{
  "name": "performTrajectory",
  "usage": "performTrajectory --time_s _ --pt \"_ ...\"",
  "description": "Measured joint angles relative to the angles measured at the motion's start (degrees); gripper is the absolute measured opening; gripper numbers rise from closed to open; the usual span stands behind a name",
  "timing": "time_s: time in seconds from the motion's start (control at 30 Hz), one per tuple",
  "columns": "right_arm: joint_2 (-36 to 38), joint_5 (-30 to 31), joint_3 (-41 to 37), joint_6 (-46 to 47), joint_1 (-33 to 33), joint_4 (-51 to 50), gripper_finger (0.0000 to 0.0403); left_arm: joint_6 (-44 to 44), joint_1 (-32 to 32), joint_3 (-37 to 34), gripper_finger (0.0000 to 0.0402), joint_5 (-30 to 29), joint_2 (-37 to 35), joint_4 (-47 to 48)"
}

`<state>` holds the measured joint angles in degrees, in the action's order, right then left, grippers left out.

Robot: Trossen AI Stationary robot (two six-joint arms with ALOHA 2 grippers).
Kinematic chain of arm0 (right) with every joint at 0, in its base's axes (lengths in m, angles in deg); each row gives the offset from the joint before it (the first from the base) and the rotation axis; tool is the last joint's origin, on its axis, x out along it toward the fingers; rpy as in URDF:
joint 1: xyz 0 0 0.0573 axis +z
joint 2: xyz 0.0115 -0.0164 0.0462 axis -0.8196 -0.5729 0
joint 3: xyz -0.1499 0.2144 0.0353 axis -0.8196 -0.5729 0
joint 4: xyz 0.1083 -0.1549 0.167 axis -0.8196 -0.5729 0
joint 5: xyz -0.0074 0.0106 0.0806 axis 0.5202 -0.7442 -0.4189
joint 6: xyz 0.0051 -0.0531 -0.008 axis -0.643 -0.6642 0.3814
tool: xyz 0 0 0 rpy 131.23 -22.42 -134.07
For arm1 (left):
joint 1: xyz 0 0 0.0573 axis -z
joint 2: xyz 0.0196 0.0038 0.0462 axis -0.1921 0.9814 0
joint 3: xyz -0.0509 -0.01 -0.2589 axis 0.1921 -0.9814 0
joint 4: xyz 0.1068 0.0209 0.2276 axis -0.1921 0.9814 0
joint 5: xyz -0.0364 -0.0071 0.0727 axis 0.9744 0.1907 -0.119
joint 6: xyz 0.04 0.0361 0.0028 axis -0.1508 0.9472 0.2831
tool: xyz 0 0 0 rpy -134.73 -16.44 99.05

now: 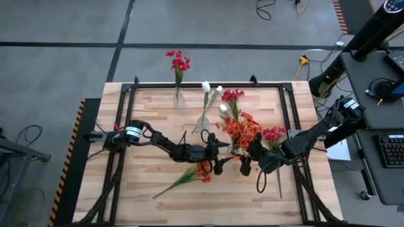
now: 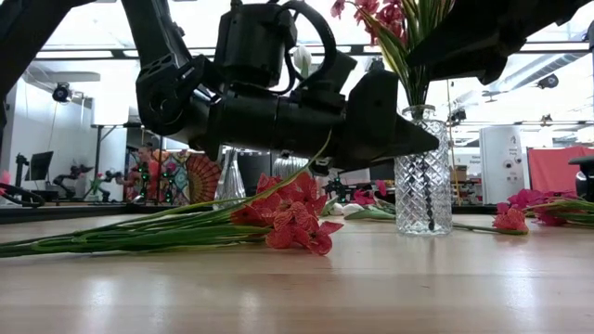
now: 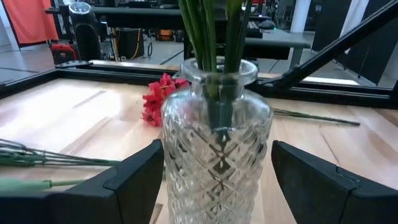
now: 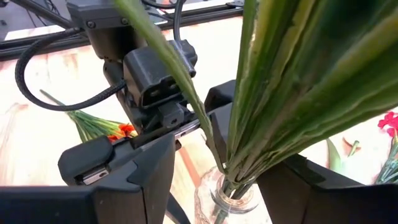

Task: Sort flowers into vase by color
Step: Put the middle right red sprig flower into the top left transparent glass vase

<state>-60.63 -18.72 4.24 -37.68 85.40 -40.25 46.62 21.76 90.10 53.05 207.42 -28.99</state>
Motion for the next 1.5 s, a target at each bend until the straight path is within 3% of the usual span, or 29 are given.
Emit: performTrajectory --time_s 0.23,1.5 --pt "0.1 -0.3 0.0 0.0 0.1 -0.1 0.0199 0.0 0.0 0.0 0.0296 0.0 0.0 0.0" --pt "1.6 -3.6 0.1 4.7 0.1 -4.8 0.0199 0.8 0.8 0.0 0.0298 0.0 -3.9 6.0"
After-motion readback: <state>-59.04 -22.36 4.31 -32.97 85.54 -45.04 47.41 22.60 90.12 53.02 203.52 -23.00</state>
